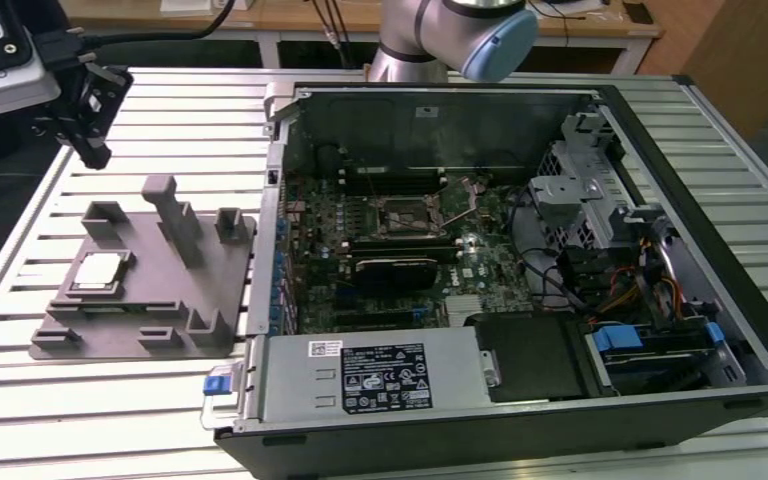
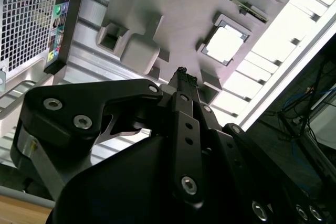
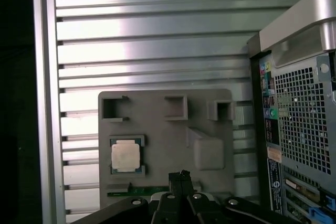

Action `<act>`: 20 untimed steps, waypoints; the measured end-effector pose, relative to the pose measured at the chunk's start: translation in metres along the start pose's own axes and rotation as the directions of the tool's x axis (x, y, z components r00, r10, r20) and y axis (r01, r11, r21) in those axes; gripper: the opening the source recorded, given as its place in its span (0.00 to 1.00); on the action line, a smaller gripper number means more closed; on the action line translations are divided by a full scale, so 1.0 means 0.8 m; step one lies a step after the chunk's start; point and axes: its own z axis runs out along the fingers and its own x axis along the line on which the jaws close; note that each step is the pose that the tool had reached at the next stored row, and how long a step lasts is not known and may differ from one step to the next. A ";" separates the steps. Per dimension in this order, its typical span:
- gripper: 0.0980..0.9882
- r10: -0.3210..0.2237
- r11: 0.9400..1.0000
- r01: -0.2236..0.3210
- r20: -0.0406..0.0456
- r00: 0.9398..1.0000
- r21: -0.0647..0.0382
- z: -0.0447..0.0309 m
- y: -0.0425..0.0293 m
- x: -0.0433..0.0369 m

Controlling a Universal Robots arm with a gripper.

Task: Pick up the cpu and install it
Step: 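Reach for the cpu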

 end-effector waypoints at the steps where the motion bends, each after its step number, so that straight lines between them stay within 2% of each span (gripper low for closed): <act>1: 0.01 0.000 1.000 0.000 0.000 1.000 0.000 0.0006 -0.0002 0.001; 20: 0.01 0.000 1.000 0.000 0.000 1.000 0.000 0.0144 -0.0047 0.011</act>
